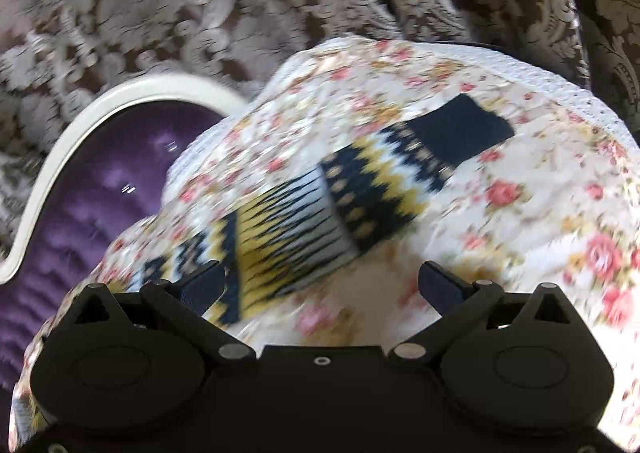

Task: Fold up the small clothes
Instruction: 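Grasp the sweater's sleeve cuff with the right gripper, then lift the sleeve with the right gripper and lay it across the sweater body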

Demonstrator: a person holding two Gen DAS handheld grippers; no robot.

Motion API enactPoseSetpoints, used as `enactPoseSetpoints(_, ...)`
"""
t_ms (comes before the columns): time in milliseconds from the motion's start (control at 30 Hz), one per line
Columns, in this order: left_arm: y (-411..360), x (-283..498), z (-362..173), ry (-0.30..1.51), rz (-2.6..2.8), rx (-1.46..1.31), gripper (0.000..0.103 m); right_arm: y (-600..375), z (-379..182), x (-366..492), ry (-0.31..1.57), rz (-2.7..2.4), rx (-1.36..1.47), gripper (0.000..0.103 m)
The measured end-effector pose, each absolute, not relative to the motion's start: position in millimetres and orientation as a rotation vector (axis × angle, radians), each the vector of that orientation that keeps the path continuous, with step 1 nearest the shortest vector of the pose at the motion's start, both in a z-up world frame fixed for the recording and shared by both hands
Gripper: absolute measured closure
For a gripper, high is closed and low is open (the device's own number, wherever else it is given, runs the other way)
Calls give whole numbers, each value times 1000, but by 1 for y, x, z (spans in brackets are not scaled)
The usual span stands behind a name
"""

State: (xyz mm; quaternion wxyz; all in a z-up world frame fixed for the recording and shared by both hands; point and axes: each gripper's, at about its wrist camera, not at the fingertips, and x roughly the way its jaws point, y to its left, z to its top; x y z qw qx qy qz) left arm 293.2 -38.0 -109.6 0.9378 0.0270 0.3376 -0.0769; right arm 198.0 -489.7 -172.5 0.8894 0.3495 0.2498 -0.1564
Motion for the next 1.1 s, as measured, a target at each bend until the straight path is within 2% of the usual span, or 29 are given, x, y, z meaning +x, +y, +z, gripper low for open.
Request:
enactPoseSetpoints(400, -39, 293, -112, 683, -150, 68, 4, -551, -191, 212, 340, -386, 959, 1)
enactPoseSetpoints(433, -39, 293, -112, 682, -149, 69, 4, -555, -191, 211, 337, -399, 970, 9)
enactPoseSetpoints(467, -39, 294, -112, 682, -149, 70, 4, -556, -191, 211, 342, -420, 968, 25)
enactPoseSetpoints(500, -38, 294, -113, 682, -149, 69, 4, -557, -190, 212, 360, -439, 953, 34)
enactPoseSetpoints(533, -38, 294, -113, 682, -150, 69, 4, -558, -189, 214, 385, -457, 930, 53)
enactPoseSetpoints(567, -38, 294, -112, 682, -151, 69, 4, -557, -187, 215, 412, -476, 901, 79)
enactPoseSetpoints(600, -38, 294, -112, 682, -151, 68, 3, -556, -186, 216, 427, -487, 873, 91)
enactPoseSetpoints(767, -38, 295, -113, 682, -149, 70, 2, -535, -158, 212, 416, -467, 733, 90)
enactPoseSetpoints(1100, -38, 295, -113, 680, -149, 71, 2, -412, -35, 251, 349, -137, 468, 90)
